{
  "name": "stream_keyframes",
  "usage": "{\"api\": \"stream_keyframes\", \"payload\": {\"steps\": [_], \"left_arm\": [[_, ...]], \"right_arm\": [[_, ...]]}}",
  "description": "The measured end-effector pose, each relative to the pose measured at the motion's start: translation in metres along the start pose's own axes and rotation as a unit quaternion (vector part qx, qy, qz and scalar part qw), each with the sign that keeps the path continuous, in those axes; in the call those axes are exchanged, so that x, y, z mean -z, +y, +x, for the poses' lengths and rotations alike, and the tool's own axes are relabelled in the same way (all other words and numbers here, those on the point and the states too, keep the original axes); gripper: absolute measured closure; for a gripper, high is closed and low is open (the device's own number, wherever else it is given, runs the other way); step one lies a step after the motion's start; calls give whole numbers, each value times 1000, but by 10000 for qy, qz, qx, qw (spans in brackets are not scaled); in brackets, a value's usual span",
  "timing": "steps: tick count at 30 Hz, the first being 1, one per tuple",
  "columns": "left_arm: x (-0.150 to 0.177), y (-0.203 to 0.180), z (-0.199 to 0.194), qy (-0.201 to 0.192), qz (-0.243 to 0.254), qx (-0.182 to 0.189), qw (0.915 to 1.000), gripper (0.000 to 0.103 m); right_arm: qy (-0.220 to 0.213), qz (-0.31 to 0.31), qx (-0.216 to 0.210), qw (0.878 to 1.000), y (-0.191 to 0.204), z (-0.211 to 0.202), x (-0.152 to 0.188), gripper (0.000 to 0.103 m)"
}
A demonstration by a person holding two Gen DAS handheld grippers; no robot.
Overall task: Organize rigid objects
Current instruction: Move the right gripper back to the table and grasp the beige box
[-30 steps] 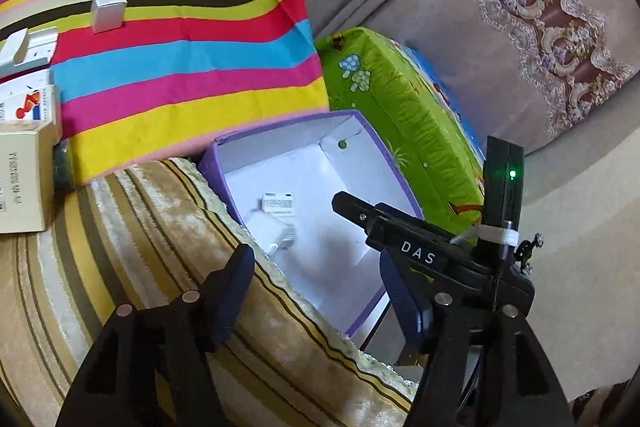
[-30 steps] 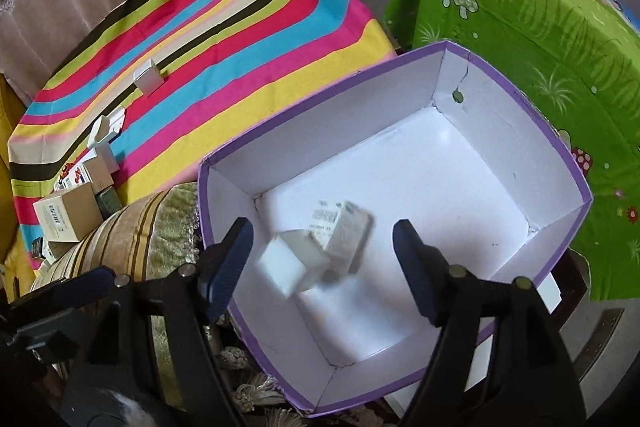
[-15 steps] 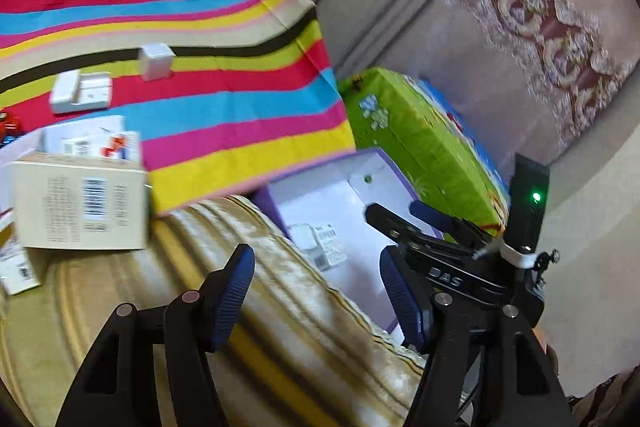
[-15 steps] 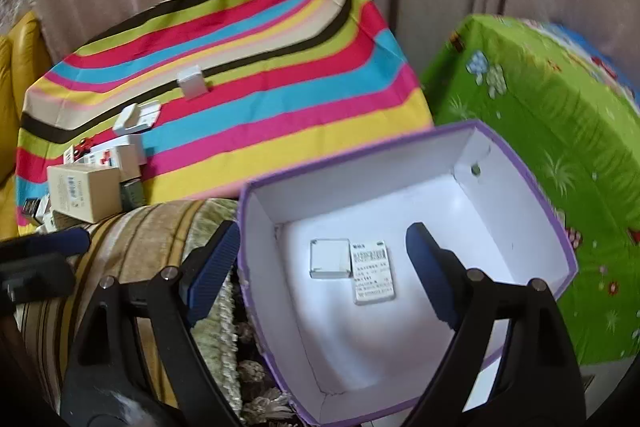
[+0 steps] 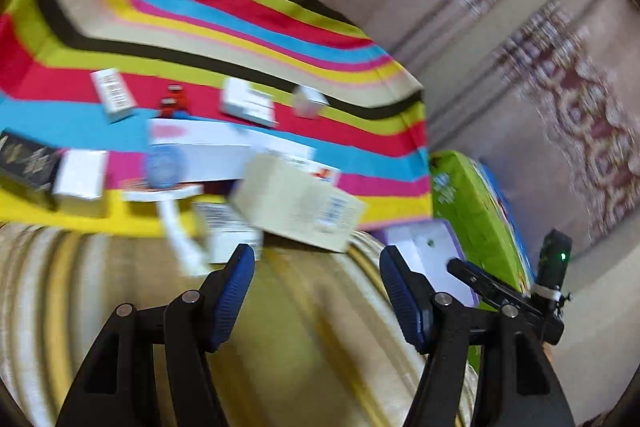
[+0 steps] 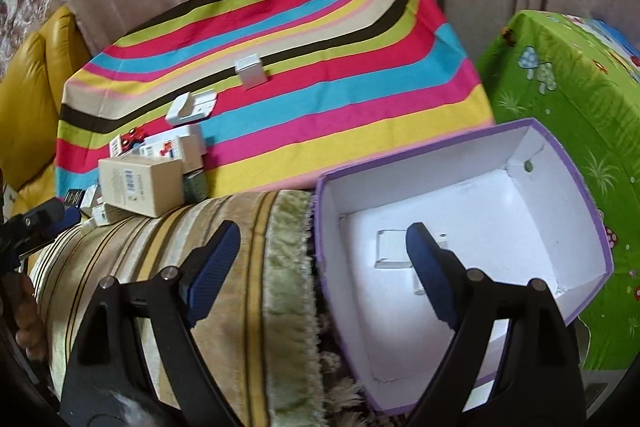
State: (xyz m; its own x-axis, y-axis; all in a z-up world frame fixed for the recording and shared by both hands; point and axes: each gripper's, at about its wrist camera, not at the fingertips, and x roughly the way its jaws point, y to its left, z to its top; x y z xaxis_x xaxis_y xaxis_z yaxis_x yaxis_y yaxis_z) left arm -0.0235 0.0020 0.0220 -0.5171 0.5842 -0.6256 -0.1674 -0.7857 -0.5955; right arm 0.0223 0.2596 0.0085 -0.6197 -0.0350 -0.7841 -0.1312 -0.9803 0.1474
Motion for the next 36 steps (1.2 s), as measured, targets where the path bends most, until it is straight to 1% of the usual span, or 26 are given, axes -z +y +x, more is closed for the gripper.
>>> {"api": "stream_keyframes", "payload": {"steps": [5, 8, 13, 15, 17, 18, 20, 22, 25, 31, 36], "left_arm": [[-1, 20, -8, -72, -223, -72, 9997, 37], [-1, 29, -6, -30, -371, -72, 9993, 37], [-2, 38, -3, 11, -518, -33, 9986, 37], [-3, 40, -4, 16, -508, -42, 9987, 37], [-5, 43, -6, -19, -516, -127, 9986, 37], [-5, 46, -7, -25, -544, -194, 9983, 37], [-6, 54, -8, -25, -656, -194, 9977, 37], [-5, 55, -10, -47, -608, -279, 9977, 37], [-5, 55, -10, -65, -562, -354, 9978, 37], [-3, 58, -10, -88, -590, -318, 9977, 37], [-3, 61, -12, -152, -622, -262, 9976, 37]], "right_arm": [[177, -113, -148, 9997, 20, 7, -3, 16], [286, -236, -359, 9987, 37, 12, -4, 16], [513, -119, -608, 9968, 65, 26, -5, 16], [587, -50, -682, 9959, 76, 32, -5, 13], [628, -33, -744, 9952, 88, 36, -6, 11], [631, -71, -751, 9952, 95, 38, -7, 11], [608, -131, -764, 9951, 109, 40, -9, 8], [579, -191, -767, 9952, 122, 42, -11, 5], [508, -339, -709, 9956, 141, 46, -16, 4], [421, -323, -639, 9965, 165, 56, -26, 0], [427, -380, -487, 9972, 182, 63, -30, 0]]}}
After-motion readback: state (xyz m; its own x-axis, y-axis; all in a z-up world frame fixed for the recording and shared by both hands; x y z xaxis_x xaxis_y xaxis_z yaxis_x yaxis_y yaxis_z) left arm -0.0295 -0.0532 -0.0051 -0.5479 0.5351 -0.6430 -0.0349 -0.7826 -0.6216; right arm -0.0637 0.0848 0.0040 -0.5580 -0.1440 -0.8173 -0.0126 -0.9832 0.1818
